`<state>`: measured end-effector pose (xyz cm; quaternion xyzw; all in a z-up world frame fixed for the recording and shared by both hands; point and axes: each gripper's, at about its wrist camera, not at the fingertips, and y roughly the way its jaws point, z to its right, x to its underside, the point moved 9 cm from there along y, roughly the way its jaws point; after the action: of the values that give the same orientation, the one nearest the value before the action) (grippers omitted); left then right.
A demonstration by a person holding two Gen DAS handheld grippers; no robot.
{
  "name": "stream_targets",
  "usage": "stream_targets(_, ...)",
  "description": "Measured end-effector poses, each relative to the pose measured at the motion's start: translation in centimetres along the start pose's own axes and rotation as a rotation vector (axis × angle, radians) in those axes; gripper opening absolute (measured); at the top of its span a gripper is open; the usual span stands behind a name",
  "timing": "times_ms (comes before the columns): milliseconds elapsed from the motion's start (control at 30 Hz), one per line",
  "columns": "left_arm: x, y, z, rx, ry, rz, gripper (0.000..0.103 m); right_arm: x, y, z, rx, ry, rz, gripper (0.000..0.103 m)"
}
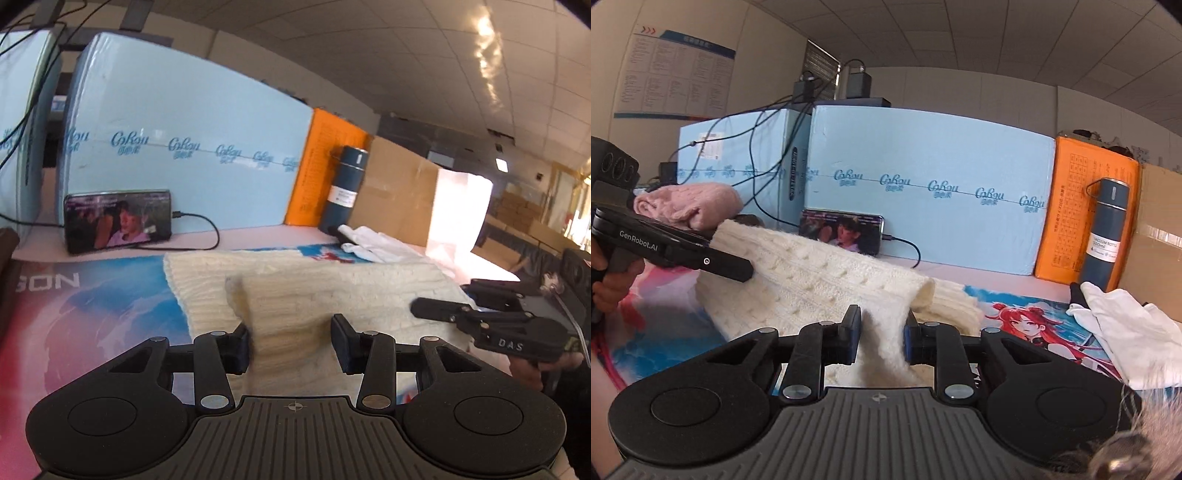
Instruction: Fold clothes
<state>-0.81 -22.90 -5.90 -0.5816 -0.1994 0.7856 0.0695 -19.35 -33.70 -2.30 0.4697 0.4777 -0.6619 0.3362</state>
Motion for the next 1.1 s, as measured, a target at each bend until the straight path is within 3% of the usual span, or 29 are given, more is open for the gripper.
stream_targets(67, 0.4, 1.1, -0.5, -0.048, -0.004, -0.048, 0.042, 0.3, 0.5, 0.5, 0.047, 0.005, -0.027, 0.036)
stream_targets(100, 0.5, 1.1, -0.7, -0.064, -0.007, -0.053, 0.041, 0.1, 0.2, 1.0, 0.085, 0.013, -0.013, 0.055)
stream_targets(133, 0.5, 0.9, -0.9, -0.082, -0.011, -0.051, 0.041, -0.2, -0.3, 1.6, 0.127, 0.022, 0.010, 0.065)
stream_targets(200, 0.7, 0.6, -1.5, -0.130, -0.021, -0.049, 0.041, -0.9, -1.3, 2.5, 0.159, 0.057, 0.058, 0.066)
stream_targets(267, 0.8, 0.5, -2.0, -0.161, -0.029, -0.054, 0.041, -1.6, -2.2, 2.7, 0.112, 0.106, 0.107, 0.066)
stream_targets(367, 1.0, 0.6, -2.0, -0.172, -0.026, -0.074, 0.041, -1.9, -2.4, 1.3, -0.068, 0.158, 0.121, 0.072)
stream_targets(467, 1.1, 0.8, -2.3, -0.183, -0.029, -0.086, 0.042, -0.9, -1.4, -0.9, -0.249, 0.185, 0.038, 0.079)
stream_targets(500, 1.2, 0.8, -2.3, -0.184, -0.033, -0.089, 0.043, -0.3, -0.8, -1.3, -0.259, 0.172, -0.003, 0.085)
stream_targets(600, 1.2, 0.8, -2.4, -0.182, -0.040, -0.093, 0.046, 1.5, 1.2, -2.2, -0.209, 0.097, -0.130, 0.086)
stream_targets(700, 0.9, 0.4, -2.6, -0.185, -0.049, -0.068, 0.061, 2.1, 1.8, -3.5, -0.192, 0.016, -0.172, 0.099)
stream_targets(767, 0.3, -0.2, -2.2, -0.162, -0.026, -0.025, 0.072, 2.4, 1.8, -4.1, -0.183, -0.032, -0.182, 0.100)
stream_targets(900, -0.3, -2.1, 1.1, -0.097, 0.181, 0.043, 0.088, 2.2, 0.5, -4.3, -0.175, -0.112, -0.158, 0.100)
stream_targets(967, 0.7, -3.0, 4.1, -0.046, 0.417, 0.041, 0.096, 1.9, -0.6, -4.3, -0.184, -0.149, -0.145, 0.100)
stream_targets(1033, 1.9, -3.3, 6.2, -0.012, 0.600, 0.017, 0.097, 2.1, -1.3, -4.4, -0.201, -0.187, -0.147, 0.100)
stream_targets(1100, 2.9, -2.4, 7.2, -0.015, 0.704, -0.046, 0.097, 2.2, -1.4, -4.3, -0.221, -0.212, -0.159, 0.100)
